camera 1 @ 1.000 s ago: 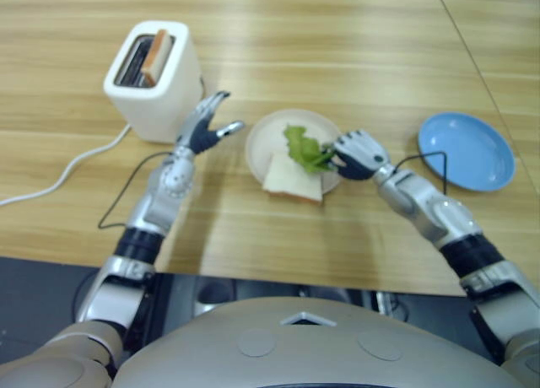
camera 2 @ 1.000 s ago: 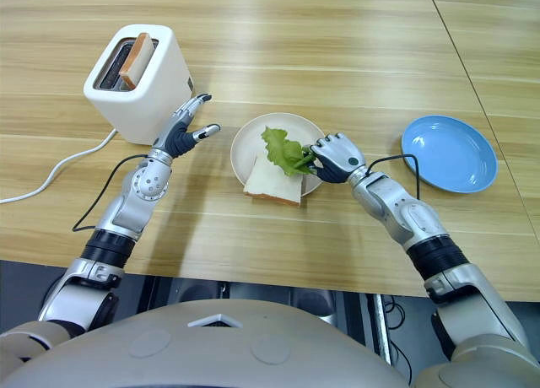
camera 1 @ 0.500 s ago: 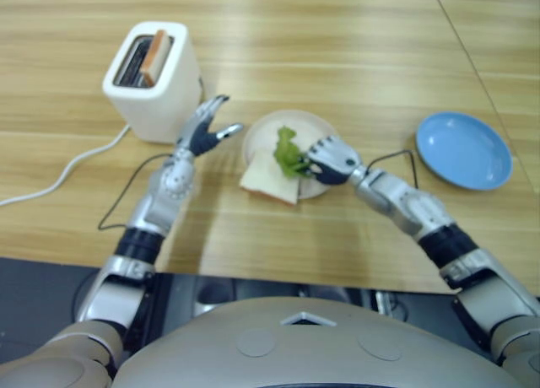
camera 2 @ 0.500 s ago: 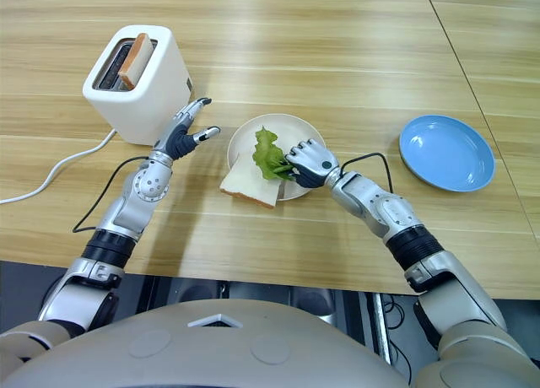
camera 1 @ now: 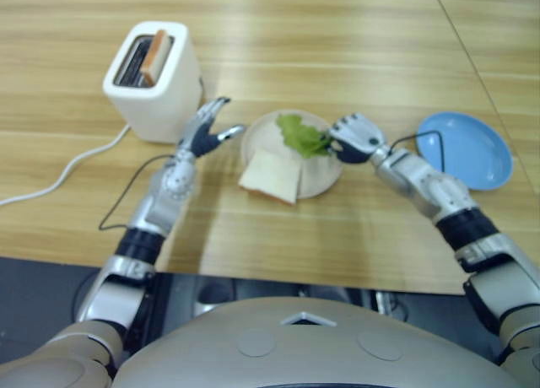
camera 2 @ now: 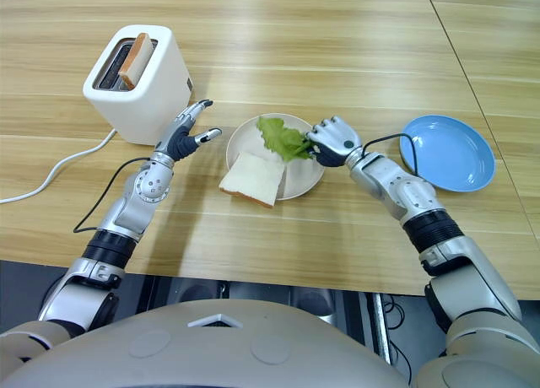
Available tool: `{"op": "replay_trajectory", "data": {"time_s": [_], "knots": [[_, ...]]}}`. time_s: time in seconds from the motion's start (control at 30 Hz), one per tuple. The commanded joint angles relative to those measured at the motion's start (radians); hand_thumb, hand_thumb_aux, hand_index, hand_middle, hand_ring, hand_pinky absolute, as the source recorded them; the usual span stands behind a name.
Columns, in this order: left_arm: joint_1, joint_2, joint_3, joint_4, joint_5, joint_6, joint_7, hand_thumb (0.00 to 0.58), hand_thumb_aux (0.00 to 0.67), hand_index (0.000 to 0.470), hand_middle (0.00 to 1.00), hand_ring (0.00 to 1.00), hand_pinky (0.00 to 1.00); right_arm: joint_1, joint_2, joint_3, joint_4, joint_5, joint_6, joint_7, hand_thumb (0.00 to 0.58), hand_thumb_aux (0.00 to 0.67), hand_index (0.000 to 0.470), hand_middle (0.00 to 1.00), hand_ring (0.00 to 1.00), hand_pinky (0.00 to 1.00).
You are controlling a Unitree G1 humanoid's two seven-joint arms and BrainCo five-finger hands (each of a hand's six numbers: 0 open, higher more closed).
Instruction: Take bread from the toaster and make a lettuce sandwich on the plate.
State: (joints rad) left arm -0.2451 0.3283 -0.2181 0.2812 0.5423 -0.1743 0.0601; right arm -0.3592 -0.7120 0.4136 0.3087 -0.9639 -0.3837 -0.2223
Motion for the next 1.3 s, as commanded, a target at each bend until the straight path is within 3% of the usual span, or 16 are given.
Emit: {"op": "replay_trajectory", "data": {"time_s": [0.03,0.23,0.47,0.7,0.97,1.3], "knots": [[-0.004,0.001,-0.007,0.033,0.0,0.001,0.005,0.0,0.0,0.0,0.0,0.0,0.0,0.037,0.004,-0.027,-0.126,0.033,0.0,0.045,0.58,0.67,0.46,0.84,0.84,0.84],[-0.011,0.002,-0.003,0.057,-0.007,-0.006,0.013,0.0,0.0,0.0,0.0,0.0,0.0,0.09,0.056,-0.015,-0.271,0.049,0.002,0.121,0.58,0.67,0.46,0.84,0.84,0.84],[-0.023,0.005,-0.002,0.096,-0.011,-0.015,0.021,0.0,0.0,0.0,0.0,0.0,0.0,0.129,0.144,0.044,-0.285,0.043,-0.019,0.179,0.58,0.67,0.46,0.84,0.84,0.84],[-0.028,0.008,-0.002,0.103,-0.01,-0.012,0.023,0.0,0.0,0.0,0.0,0.0,0.0,0.12,0.179,0.1,-0.144,0.018,-0.045,0.162,0.58,0.67,0.46,0.84,0.84,0.84],[-0.029,0.01,-0.005,0.108,-0.005,-0.01,0.025,0.0,0.0,0.0,0.0,0.0,0.0,0.04,0.162,0.113,0.083,0.003,-0.067,0.078,0.58,0.67,0.46,0.84,0.84,0.84],[-0.027,0.015,-0.008,0.11,0.003,-0.004,0.028,0.0,0.0,0.0,0.0,0.0,0.0,-0.075,0.119,0.097,0.237,0.009,-0.07,0.004,0.58,0.67,0.46,0.84,0.84,0.84]]}}
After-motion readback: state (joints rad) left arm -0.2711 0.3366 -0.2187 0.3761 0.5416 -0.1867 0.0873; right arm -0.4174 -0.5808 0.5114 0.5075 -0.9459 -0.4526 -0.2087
